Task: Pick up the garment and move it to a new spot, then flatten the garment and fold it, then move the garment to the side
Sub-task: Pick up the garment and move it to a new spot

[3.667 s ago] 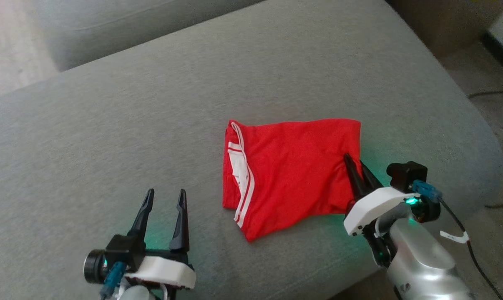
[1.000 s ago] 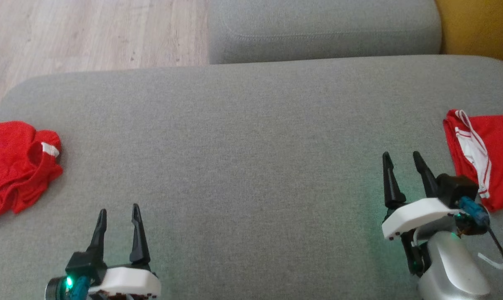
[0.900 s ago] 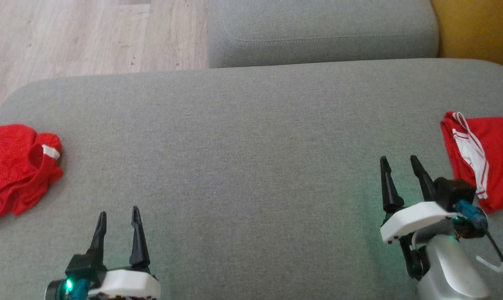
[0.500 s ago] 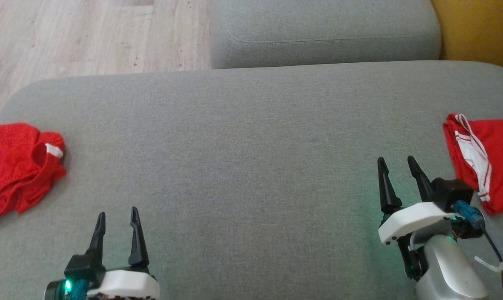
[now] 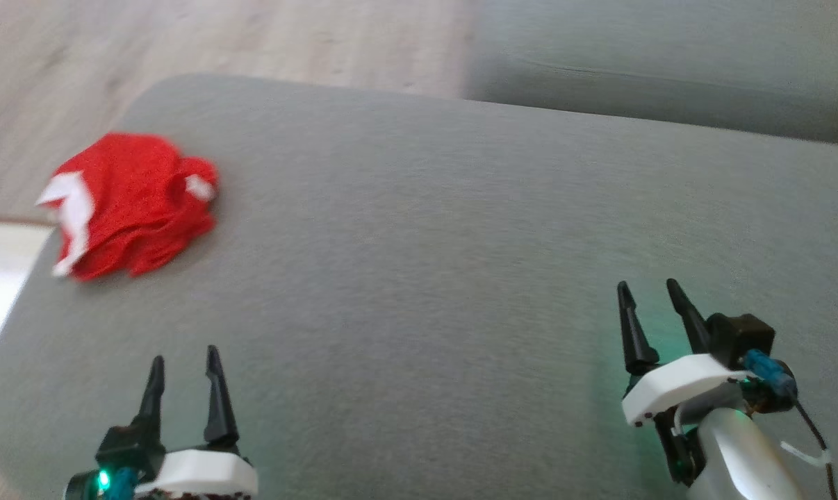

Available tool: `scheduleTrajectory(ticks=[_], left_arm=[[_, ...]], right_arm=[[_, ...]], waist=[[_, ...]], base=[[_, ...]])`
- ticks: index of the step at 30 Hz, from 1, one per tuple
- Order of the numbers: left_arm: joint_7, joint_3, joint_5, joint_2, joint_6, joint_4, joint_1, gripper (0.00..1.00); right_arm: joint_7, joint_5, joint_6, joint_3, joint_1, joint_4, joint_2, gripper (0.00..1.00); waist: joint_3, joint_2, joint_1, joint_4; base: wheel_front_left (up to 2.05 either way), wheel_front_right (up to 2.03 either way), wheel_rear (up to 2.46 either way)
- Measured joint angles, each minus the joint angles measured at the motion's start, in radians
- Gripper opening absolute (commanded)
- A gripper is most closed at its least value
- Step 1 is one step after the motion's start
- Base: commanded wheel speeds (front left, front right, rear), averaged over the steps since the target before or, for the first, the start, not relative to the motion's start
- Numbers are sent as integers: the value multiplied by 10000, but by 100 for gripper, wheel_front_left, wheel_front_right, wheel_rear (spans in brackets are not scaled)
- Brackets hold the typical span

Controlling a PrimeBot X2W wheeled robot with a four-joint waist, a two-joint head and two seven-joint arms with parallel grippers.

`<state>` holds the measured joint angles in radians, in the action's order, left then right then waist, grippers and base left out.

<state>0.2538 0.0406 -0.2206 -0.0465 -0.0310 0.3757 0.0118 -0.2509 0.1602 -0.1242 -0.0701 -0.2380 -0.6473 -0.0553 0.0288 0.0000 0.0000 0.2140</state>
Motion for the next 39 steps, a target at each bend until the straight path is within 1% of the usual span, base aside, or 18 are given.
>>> scheduleTrajectory(ticks=[8,9,12,14,17,19,20,21,24,26,29,31,35,39], left_arm=[[0,-523,-77,-4,4,-13,-240,100],[0,-523,-77,-4,4,-13,-240,100],[0,-723,-77,-4,21,-17,-396,100],[0,-763,-79,-4,50,-38,-411,100],[0,-796,-190,6,167,-69,-352,100],[0,-1041,-190,23,389,-96,-166,100],[0,-1396,-190,8,612,-130,260,100],[0,-1570,-217,-13,736,-167,544,100],[0,-2080,-268,-157,957,-324,1473,100],[2,-2311,-282,-397,1064,-213,2110,100],[17,-2422,-414,-886,1289,391,3063,100],[23,-2364,-502,-1212,1379,917,3703,100],[-259,-2280,-1049,-1720,1547,2121,5178,100],[-637,-2000,-1522,-2132,1582,2901,6483,100]], right_arm=[[0,176,0,-550,-4,25,17,100],[0,176,0,-550,-4,25,17,100],[0,178,0,-732,-12,27,25,100],[0,178,0,-792,-22,27,29,100],[0,173,0,-813,-70,56,31,100],[0,155,0,-823,-127,146,31,100],[0,138,0,-836,-254,288,31,100],[0,90,0,-844,-336,368,29,100],[0,-121,0,-936,-636,671,25,100],[0,-259,0,-1043,-846,888,21,100],[0,-468,0,-1235,-1147,1166,12,100],[2,-575,0,-1310,-1316,1367,-8,100],[82,-587,0,-1338,-1569,1935,-165,100],[290,-593,0,-1369,-1718,2587,-357,100]], waist=[[137,0,0,1594],[137,0,0,1594],[215,0,0,1948],[310,0,-1,2038],[497,0,0,2036],[662,0,-1,1999],[879,0,0,1950],[1009,0,0,1923],[1461,0,0,1815],[1805,0,1,1718],[2350,0,2,1531],[2708,0,2,1377],[3395,0,3,1024],[3939,0,3,594]], base=[[0,0,0],[0,0,0],[0,0,0],[0,0,0],[0,0,0],[0,0,0],[0,0,0],[0,0,0],[0,0,0],[0,0,0],[0,0,0],[0,0,0],[0,0,0],[0,0,0]])
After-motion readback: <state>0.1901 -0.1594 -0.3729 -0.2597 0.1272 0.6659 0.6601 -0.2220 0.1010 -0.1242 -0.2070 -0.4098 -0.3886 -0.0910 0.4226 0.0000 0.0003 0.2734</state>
